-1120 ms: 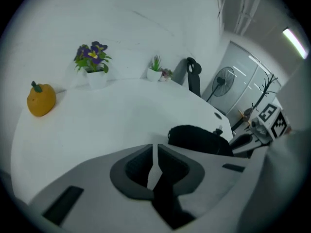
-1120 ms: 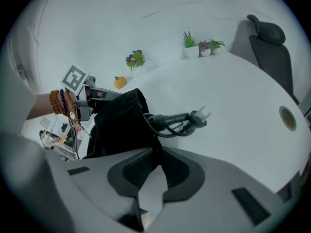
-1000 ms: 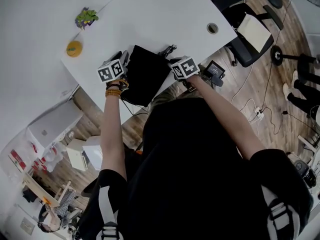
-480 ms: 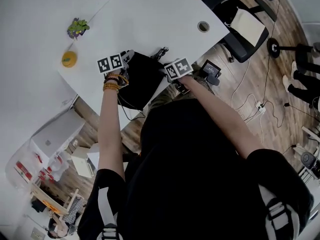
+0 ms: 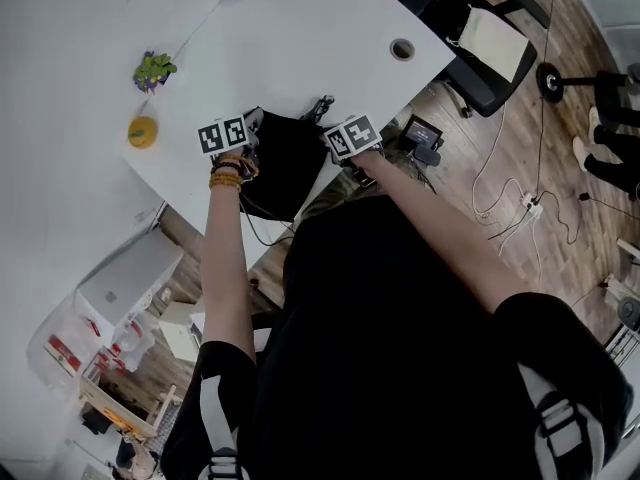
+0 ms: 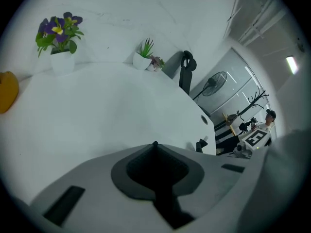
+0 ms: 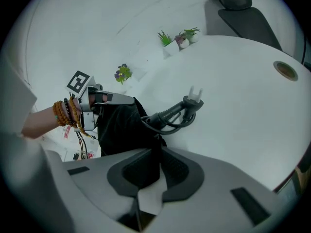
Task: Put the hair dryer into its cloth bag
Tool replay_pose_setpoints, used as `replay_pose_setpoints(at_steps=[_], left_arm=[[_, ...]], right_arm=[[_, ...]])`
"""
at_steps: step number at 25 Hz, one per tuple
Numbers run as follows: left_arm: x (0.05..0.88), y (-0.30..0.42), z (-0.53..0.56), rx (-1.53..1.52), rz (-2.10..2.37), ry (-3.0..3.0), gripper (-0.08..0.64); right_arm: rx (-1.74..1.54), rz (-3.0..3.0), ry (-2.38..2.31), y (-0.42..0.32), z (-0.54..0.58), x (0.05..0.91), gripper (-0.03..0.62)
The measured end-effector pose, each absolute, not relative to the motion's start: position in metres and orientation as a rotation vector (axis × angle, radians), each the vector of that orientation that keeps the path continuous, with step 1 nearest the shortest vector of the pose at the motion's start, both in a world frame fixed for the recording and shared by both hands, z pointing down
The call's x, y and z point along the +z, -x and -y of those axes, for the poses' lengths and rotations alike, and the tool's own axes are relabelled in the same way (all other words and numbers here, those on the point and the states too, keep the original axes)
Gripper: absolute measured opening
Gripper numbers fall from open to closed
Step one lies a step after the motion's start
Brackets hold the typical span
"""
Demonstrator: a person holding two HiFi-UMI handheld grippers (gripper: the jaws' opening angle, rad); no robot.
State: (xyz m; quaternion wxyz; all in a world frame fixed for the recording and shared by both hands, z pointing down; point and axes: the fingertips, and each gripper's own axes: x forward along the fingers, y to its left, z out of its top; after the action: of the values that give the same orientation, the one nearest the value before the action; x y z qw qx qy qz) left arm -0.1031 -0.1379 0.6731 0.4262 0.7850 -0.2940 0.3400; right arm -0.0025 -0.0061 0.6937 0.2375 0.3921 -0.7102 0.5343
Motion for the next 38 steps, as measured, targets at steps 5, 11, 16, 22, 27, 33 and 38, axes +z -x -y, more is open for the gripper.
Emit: replay_pose_setpoints(at_steps=[5, 11, 16, 22, 27, 33, 38], left_arm=[[0.653, 0.115, 0.130, 0.808, 0.789, -2.017, 0.038], [0.623, 0.141, 0.117, 0.635, 0.920, -2.030, 0.038], [0.598, 0.160, 0.109, 0.492, 1.023, -2.028, 0.037], [0.572, 0.169, 0.105, 0.335, 1.140, -2.023, 0.037], [0.552, 0.173, 0.107, 0.210, 1.183, -2.029, 0.037], [0.541, 0.181, 0.111, 0.133, 1.235, -2.010, 0.037], [0.536, 0.186, 0.110, 0.093, 1.257, -1.995, 0.037]], right_arm=[[1.454, 1.953, -1.130, -0.002, 0.012, 0.686, 0.063], [1.317, 1.988, -1.154, 0.001, 0.026, 0.677, 0.060], [1.227, 2.044, -1.179, 0.003, 0.047, 0.664, 0.056], [1.026, 2.142, -1.184, 0.008, 0.070, 0.637, 0.054], [1.019, 2.202, -1.239, 0.006, 0.089, 0.614, 0.053], [1.029, 2.278, -1.288, 0.007, 0.102, 0.589, 0.052], [1.018, 2.324, -1.294, 0.009, 0.105, 0.577, 0.052]])
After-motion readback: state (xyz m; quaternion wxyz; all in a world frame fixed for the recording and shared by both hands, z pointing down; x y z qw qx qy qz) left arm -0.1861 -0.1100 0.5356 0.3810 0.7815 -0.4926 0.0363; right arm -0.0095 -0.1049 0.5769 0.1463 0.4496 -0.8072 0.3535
